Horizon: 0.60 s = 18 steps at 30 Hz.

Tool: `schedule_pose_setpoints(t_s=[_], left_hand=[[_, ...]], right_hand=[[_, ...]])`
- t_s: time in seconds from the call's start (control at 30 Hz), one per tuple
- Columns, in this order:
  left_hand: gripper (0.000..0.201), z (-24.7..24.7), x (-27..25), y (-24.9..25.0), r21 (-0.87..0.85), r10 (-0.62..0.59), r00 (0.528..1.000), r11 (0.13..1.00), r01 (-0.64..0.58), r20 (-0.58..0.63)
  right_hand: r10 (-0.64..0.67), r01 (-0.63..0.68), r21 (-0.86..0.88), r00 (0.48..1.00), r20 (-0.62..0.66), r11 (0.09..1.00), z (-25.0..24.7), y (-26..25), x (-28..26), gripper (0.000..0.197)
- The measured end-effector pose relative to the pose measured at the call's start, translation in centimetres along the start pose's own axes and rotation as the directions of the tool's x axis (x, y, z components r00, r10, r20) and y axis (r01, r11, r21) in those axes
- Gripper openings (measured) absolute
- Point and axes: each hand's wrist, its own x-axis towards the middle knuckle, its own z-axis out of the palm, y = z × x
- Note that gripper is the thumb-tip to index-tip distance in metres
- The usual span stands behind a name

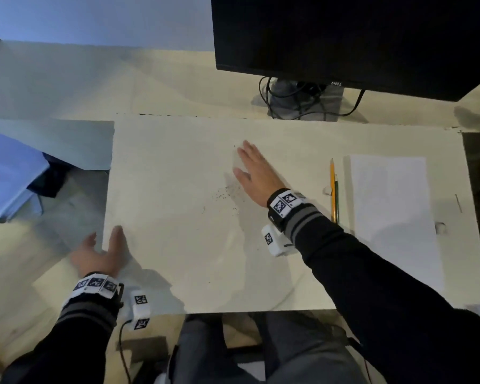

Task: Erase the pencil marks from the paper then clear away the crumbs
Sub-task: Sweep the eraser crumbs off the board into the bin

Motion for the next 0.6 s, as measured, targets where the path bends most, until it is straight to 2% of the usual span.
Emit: schedule_pose_setpoints(t_s=[0.03,0.07,0.13,0.17,0.2,0.23,0.27,0.3,0.33,0.37,0.4,0.43,0.47,0.5,0.57,0.6], left_hand=[[0.089,-0.1,0.0,-0.6,0.011,-0.027,0.997,1.000,0.026,0.074],[0.089,-0.2,0.0,-1.1,0.008,-0.062,0.988,0.998,0.061,0.138],[0.098,-0.5,0.1,-1.6,0.005,-0.134,0.968,0.991,0.136,0.212],[0.101,-0.5,0.4,-1.9,-0.011,-0.165,0.959,0.985,0.172,0.230],[0.102,-0.4,0.6,-2.1,-0.037,-0.191,0.951,0.978,0.205,0.244],[0.100,-0.4,0.7,-2.3,-0.064,-0.199,0.948,0.973,0.221,0.250],[0.097,-0.4,0.7,-2.4,-0.082,-0.197,0.948,0.971,0.223,0.249],[0.093,-0.5,0.6,-2.2,-0.095,-0.185,0.953,0.972,0.213,0.240],[0.089,-0.6,0.5,-2.1,-0.103,-0.170,0.960,0.975,0.197,0.224],[0.084,-0.6,0.3,-2.0,-0.102,-0.147,0.966,0.980,0.171,0.211],[0.081,-0.5,0.3,-2.0,-0.094,-0.128,0.971,0.984,0.149,0.201],[0.079,-0.4,0.5,-2.1,-0.090,-0.108,0.977,0.988,0.126,0.186],[0.079,-0.1,0.7,-2.4,-0.085,-0.091,0.982,0.991,0.107,0.166],[0.081,0.1,0.9,-2.5,-0.075,-0.063,0.988,0.994,0.074,0.140],[0.083,0.4,1.1,-2.9,-0.058,-0.012,0.995,0.998,0.018,0.100],[0.083,0.4,1.1,-2.9,-0.047,-0.003,0.996,0.999,0.008,0.092]], right_hand=[[0.081,-0.074,0.073,0.992,-0.097,0.995,-0.9,0.7,0.3,0.061],[0.216,-0.195,0.128,0.959,-0.185,0.972,-1.8,1.8,0.7,0.060],[0.461,-0.436,0.155,0.860,-0.221,0.887,-2.7,3.2,1.5,0.063],[0.495,-0.485,0.099,0.844,-0.207,0.869,-2.3,3.0,1.9,0.065],[0.461,-0.463,0.030,0.868,-0.184,0.886,-1.5,1.9,2.4,0.068],[0.372,-0.380,-0.035,0.918,-0.138,0.924,-0.3,0.3,2.7,0.069],[0.249,-0.254,-0.075,0.966,-0.068,0.964,0.9,-1.6,2.9,0.069],[0.118,-0.118,-0.087,0.993,0.000,0.989,1.9,-3.2,2.8,0.067],[0.020,-0.017,-0.065,0.998,0.052,0.998,2.4,-4.3,2.6,0.063],[-0.021,0.022,-0.010,0.998,0.057,1.000,2.3,-4.6,2.3,0.059],[0.001,-0.001,0.068,1.000,0.003,0.998,1.5,-4.3,1.9,0.056],[0.086,-0.074,0.125,0.992,-0.094,0.989,0.6,-3.3,1.5,0.054],[0.218,-0.185,0.171,0.955,-0.200,0.968,-0.4,-1.8,1.1,0.054],[0.374,-0.320,0.221,0.885,-0.277,0.921,-1.3,-0.1,0.6,0.055],[0.626,-0.570,0.262,0.734,-0.264,0.779,-1.6,2.1,-0.2,0.063],[0.669,-0.632,0.218,0.706,-0.232,0.744,-0.9,1.9,-0.3,0.067]])
